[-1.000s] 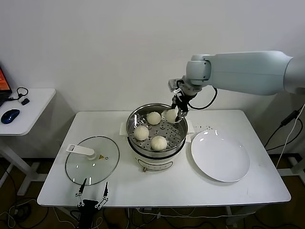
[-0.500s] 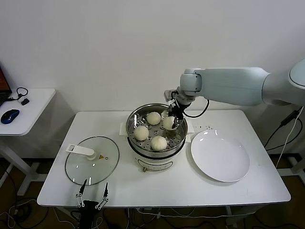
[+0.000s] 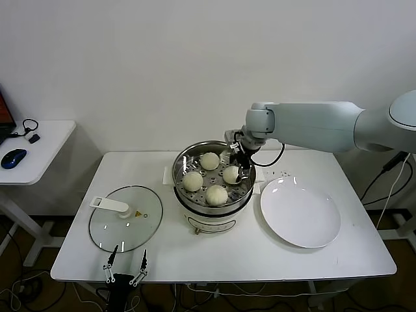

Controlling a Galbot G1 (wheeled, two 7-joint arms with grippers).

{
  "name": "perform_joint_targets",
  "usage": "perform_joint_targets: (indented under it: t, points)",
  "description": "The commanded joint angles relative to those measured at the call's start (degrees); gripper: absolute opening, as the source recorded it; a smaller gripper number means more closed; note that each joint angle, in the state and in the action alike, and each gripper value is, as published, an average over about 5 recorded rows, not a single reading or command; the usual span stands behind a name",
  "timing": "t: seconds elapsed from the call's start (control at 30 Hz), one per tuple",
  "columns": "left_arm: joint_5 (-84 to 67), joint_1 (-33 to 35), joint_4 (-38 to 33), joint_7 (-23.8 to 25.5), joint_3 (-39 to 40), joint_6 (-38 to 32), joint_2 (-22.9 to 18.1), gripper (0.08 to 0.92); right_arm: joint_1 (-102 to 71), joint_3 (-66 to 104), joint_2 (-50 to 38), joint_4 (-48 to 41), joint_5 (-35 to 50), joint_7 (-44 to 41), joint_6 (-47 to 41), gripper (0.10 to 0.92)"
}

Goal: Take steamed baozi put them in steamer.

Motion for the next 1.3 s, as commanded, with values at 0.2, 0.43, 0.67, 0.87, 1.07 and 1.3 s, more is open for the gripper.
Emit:
perform_joint_targets:
  t: [0.2, 0.43, 0.67, 0.87, 1.07, 1.3]
  points:
    - [0.4, 0.2, -1.0, 0.2, 0.5, 0.5, -0.1, 0.823, 7.1, 4.8, -9.2, 6.7, 7.9, 3.6, -0.1, 0.821]
    - [0.5, 0.0, -1.3, 0.2, 0.6, 0.8, -0.2, 0.823, 6.0, 15.9, -24.0, 18.7, 16.4, 18.7, 0.1, 0.823]
    - [1.2, -0.2, -1.3, 0.2, 0.9, 1.0, -0.3, 0.823, -4.4, 31.9, -39.8, 31.1, 16.8, 28.8, 1.3, 0.823]
    - [1.4, -0.2, -1.8, 0.3, 0.8, 1.4, -0.1, 0.823, -28.5, 55.1, -51.3, 41.6, 15.8, 36.2, 5.0, 0.823]
    - [1.0, 0.0, -2.0, 0.2, 0.6, 1.2, 0.0, 0.823, -76.6, 96.6, -55.1, 46.8, 10.0, 39.6, 18.5, 0.823]
    - [0.7, -0.2, -2.0, 0.1, 0.6, 0.7, 0.1, 0.823, -126.9, 138.7, -34.8, 50.3, 0.2, 35.9, 26.6, 0.823]
